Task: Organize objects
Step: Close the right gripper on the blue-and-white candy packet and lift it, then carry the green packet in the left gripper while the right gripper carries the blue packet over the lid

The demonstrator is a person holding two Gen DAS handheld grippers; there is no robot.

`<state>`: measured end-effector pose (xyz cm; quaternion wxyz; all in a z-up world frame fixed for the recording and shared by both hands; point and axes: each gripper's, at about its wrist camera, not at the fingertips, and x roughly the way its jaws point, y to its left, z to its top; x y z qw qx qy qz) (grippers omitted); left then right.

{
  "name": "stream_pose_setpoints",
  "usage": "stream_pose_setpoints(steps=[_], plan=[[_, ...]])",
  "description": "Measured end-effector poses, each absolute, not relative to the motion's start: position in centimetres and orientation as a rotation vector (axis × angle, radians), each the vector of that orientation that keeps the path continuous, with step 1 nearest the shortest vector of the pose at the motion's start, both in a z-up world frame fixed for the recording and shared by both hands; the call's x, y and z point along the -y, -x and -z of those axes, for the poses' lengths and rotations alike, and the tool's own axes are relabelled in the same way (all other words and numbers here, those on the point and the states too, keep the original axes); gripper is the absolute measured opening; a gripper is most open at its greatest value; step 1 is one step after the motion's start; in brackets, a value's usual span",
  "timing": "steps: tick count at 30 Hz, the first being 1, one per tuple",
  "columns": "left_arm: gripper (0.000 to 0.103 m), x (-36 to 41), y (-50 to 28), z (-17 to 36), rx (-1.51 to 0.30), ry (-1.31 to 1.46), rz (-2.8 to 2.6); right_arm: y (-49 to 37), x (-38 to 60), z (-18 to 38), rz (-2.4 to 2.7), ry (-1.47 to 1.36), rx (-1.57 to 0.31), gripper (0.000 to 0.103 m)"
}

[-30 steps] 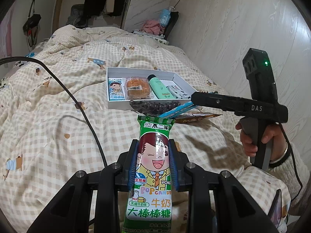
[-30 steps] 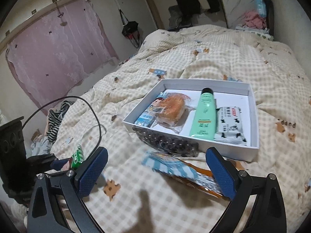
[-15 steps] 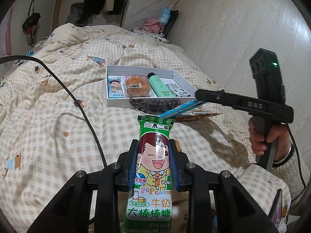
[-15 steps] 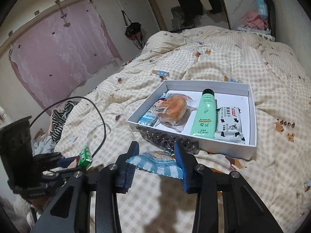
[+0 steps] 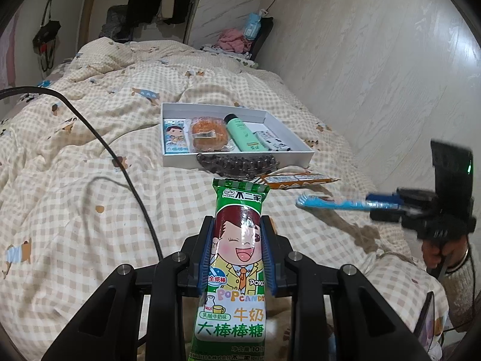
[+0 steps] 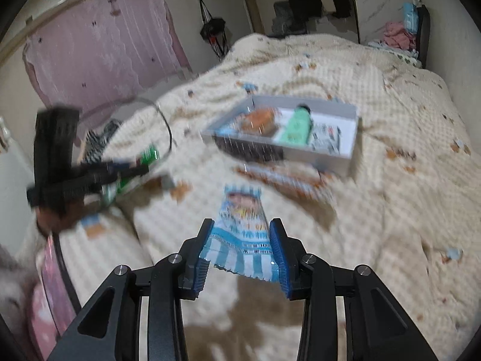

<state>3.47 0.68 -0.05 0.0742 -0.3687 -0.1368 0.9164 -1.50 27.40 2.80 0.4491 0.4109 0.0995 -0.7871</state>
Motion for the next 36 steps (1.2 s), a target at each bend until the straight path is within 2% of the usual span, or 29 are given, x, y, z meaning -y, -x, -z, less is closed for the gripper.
stream_pose_setpoints(steps=[3,4,6,9,13,14,15,18,19,20,21,30,36], plan=[[0.032,-0.8,-3.7,-0.1,0.409,1.082,-2.75,1.3,-28.5,-1.9,1.914,-1.06,-0.261,0.047],[0.032,-0.9,-3.8,-0.2,0.406,1.078,-2.754,1.5,-28.8,-1.8,1.903,-1.074,-0.253,0.057],[0.032,-0.9,-3.8,-0.3,0.406,1.071,-2.755,2.1,-29.3,-2.2,1.913,-1.063,-0.215,0.07],[0.032,-1.0,-3.7,-0.2,0.406,1.077,-2.754,2.9,-28.9,-3.1,1.923,-1.033,-0.164,0.07],[0.032,-1.0,-3.8,-0.2,0.403,1.074,-2.757,3.2,-25.8,-2.8,1.894,-1.028,-0.258,0.07],[0.032,-1.0,-3.8,-0.2,0.405,1.075,-2.757,3.2,-24.6,-2.4,1.866,-1.033,-0.29,0.069],[0.032,-0.9,-3.7,-0.1,0.407,1.076,-2.755,3.2,-23.8,-2.1,1.852,-1.031,-0.319,0.062],[0.032,-0.9,-3.6,-0.1,0.408,1.083,-2.755,3.7,-21.3,-0.2,1.842,-1.079,-0.455,0.059],[0.032,-0.9,-3.6,-0.1,0.409,1.081,-2.756,3.8,-20.9,0.4,1.843,-1.093,-0.482,0.044],[0.032,-0.8,-3.7,-0.1,0.41,1.079,-2.757,4.0,-20.4,0.8,1.849,-1.094,-0.507,0.035],[0.032,-0.8,-3.6,-0.1,0.412,1.079,-2.757,4.0,-20.3,1.0,1.861,-1.091,-0.513,0.032],[0.032,-0.8,-3.7,-0.1,0.418,1.08,-2.758,1.8,-22.0,-4.3,1.923,-0.896,-0.362,0.031],[0.032,-0.5,-3.7,-0.1,0.436,1.072,-2.778,0.8,-23.1,-7.1,1.869,-0.818,-0.119,0.032]])
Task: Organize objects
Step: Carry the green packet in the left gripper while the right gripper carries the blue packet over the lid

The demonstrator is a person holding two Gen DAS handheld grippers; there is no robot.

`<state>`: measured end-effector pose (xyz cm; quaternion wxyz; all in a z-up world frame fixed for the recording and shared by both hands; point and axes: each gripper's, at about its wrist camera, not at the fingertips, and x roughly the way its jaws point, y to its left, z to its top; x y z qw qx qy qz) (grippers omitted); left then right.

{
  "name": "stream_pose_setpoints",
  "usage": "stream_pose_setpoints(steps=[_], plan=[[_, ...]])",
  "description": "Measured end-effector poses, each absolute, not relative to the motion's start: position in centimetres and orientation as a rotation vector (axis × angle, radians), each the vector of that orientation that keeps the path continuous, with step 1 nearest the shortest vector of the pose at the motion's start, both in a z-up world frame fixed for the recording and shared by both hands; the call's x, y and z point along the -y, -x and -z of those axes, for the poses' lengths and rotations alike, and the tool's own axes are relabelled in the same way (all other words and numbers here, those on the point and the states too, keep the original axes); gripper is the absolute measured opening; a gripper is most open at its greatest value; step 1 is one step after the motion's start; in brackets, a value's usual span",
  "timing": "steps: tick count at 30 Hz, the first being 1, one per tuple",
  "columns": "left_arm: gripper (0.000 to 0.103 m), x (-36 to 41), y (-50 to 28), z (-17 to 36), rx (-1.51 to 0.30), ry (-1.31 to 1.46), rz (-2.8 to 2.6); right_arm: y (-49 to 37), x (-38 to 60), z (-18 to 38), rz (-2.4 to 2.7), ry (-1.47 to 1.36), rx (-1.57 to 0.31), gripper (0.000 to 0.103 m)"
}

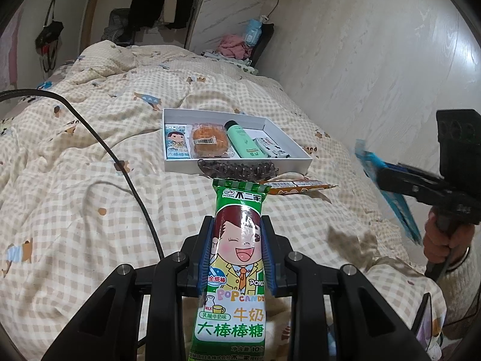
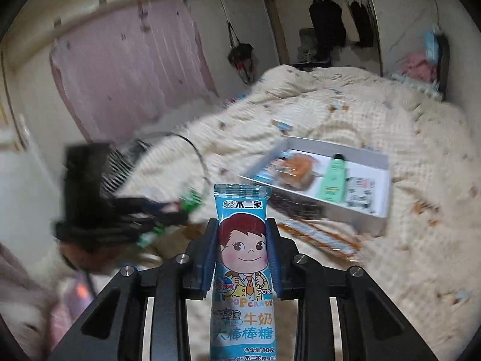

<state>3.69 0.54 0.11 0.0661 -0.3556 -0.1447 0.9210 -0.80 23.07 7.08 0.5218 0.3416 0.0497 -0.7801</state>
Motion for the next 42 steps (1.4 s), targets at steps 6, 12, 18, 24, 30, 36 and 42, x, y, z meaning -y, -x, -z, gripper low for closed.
stream_pose_setpoints(steps=[6,12,18,24,30,36,42], plan=[[0.032,-0.3,-4.0,-0.4,0.459,1.025,-2.771,-0.4,-23.3,-6.5,1.879,-0.682,0.005,0.032],[0.032,-0.9,-4.6,-1.0,0.425,0.948,-2.772,-0.8,-23.9,-4.9,1.93,-0.629,0.106,0.032],[0.032,-1.3,-4.9,-1.6,0.382,0.906,-2.79,-1.0,-24.7,-2.8,1.976,-0.671,0.173,0.032],[0.032,-1.4,-4.7,-1.4,0.383,0.922,-2.784,-0.7,-25.4,-2.9,2.0,-0.669,0.209,0.032],[0.032,-1.6,-4.8,-1.5,0.375,0.914,-2.77,-0.6,-25.3,-2.7,1.997,-0.691,0.202,0.032],[0.032,-1.3,-4.7,-1.6,0.397,0.898,-2.747,-0.6,-25.7,-2.6,1.995,-0.702,0.224,0.032],[0.032,-1.4,-4.8,-1.9,0.388,0.886,-2.744,-0.4,-25.8,-2.4,2.003,-0.707,0.234,0.032]])
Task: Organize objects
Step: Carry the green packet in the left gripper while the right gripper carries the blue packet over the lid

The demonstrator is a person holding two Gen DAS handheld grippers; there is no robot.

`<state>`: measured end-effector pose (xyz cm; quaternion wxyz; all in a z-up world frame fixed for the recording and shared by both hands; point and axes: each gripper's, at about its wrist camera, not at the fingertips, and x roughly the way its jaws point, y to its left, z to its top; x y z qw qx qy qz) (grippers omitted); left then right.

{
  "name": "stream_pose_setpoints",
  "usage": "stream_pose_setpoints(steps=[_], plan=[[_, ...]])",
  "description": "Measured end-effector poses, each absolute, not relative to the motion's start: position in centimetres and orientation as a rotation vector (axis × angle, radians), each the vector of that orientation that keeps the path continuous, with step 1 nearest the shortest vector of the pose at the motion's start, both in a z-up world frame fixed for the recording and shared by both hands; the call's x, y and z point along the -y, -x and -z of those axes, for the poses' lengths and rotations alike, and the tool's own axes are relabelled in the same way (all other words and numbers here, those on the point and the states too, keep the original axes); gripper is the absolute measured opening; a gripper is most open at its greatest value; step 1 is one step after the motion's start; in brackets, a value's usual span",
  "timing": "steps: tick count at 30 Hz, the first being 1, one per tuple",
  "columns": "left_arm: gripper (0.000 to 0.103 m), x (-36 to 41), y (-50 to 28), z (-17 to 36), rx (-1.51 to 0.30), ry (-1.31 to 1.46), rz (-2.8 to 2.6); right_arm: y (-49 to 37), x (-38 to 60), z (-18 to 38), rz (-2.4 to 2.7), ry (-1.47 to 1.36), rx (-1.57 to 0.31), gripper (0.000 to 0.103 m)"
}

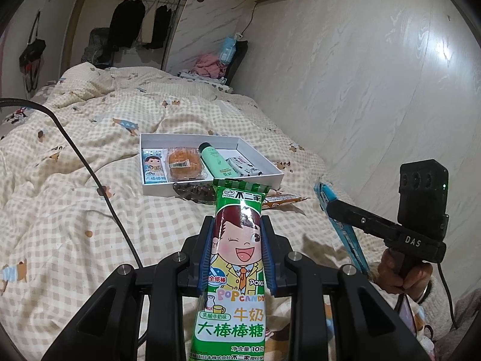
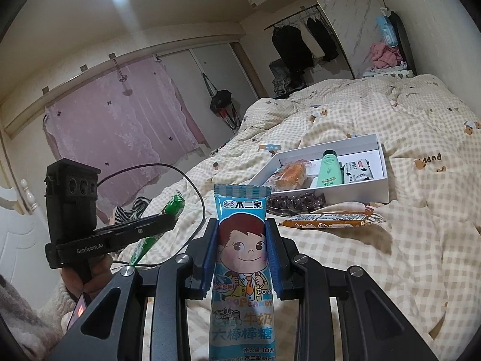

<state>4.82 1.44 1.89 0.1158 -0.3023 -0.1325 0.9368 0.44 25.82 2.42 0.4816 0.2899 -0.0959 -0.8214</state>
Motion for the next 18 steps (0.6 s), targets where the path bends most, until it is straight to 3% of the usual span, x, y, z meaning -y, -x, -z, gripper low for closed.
stream_pose_setpoints(steps=[9,18], plan=[[0.032,-0.4,-4.5,-3.4,0.426,0.88,-2.723,0.5,-26.3,-3.6,2.006,-0.723,0.256,0.032],[0.032,1.8,-2.8,-8.3,0.553,0.833,-2.715,3.9,-27.7,-6.5,1.989,-0.732,0.408,0.032]])
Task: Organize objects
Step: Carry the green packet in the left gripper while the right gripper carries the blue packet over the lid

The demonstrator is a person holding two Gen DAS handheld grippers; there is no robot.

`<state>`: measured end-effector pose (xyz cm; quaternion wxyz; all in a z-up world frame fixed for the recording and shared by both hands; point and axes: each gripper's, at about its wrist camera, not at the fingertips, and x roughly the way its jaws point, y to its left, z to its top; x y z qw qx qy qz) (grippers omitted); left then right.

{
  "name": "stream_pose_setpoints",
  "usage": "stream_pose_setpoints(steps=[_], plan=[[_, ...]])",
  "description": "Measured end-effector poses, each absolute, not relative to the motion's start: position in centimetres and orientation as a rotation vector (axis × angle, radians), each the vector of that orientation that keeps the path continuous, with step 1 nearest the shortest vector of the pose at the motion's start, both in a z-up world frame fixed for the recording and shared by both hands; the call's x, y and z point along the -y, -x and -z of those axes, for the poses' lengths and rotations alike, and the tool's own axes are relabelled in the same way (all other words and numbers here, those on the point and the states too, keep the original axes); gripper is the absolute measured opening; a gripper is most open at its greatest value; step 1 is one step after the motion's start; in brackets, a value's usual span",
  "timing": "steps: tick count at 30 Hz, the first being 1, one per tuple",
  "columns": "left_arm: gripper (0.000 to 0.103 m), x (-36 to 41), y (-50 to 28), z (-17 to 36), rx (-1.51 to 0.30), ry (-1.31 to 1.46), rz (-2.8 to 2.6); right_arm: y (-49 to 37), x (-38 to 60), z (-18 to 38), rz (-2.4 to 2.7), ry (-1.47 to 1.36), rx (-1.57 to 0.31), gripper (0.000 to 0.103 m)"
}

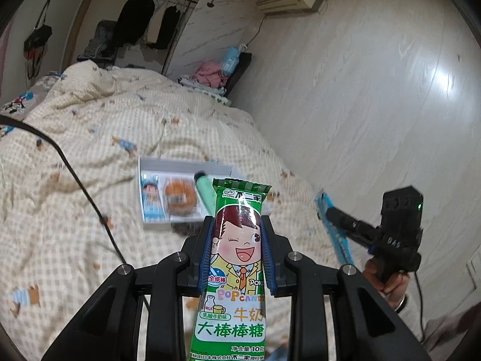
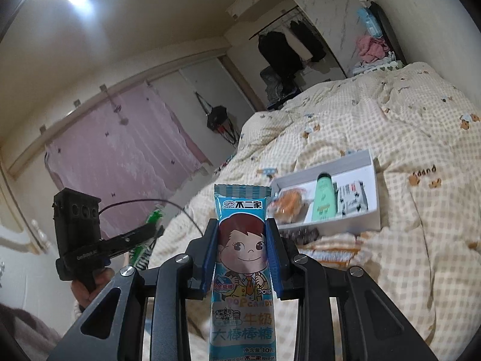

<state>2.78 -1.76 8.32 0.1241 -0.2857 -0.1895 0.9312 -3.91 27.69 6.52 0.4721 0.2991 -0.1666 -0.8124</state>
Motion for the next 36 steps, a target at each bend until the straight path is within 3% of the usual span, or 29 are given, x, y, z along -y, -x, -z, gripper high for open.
stream_pose_setpoints(steps=[10,22,28,31,36], plan=[[0.032,0.1,-1.7,-15.0,0.551,0.667,-2.738,3.9,-25.4,-12.5,2.058,-0.57,0.29,0.032],[0.032,-1.9,2.2,-21.4,0.337,0.348,-2.859,2.0,-25.8,-18.0,2.097,-0.003,0.396,0.032],[0.032,-3.4,10.2,-17.2,0.264,0.48,-3.001,5.1,-23.3,-16.7,2.142,-0.063,0.482,0.032],[0.032,-3.1,13.3,-13.3,0.341,0.616,-2.999,7.2,-22.0,-14.6,2.192,-0.139,0.474,0.032],[0.032,-1.0,16.7,-5.9,0.646,0.831,-2.94,11.0,-20.2,-9.2,2.264,-0.296,0.473,0.032]])
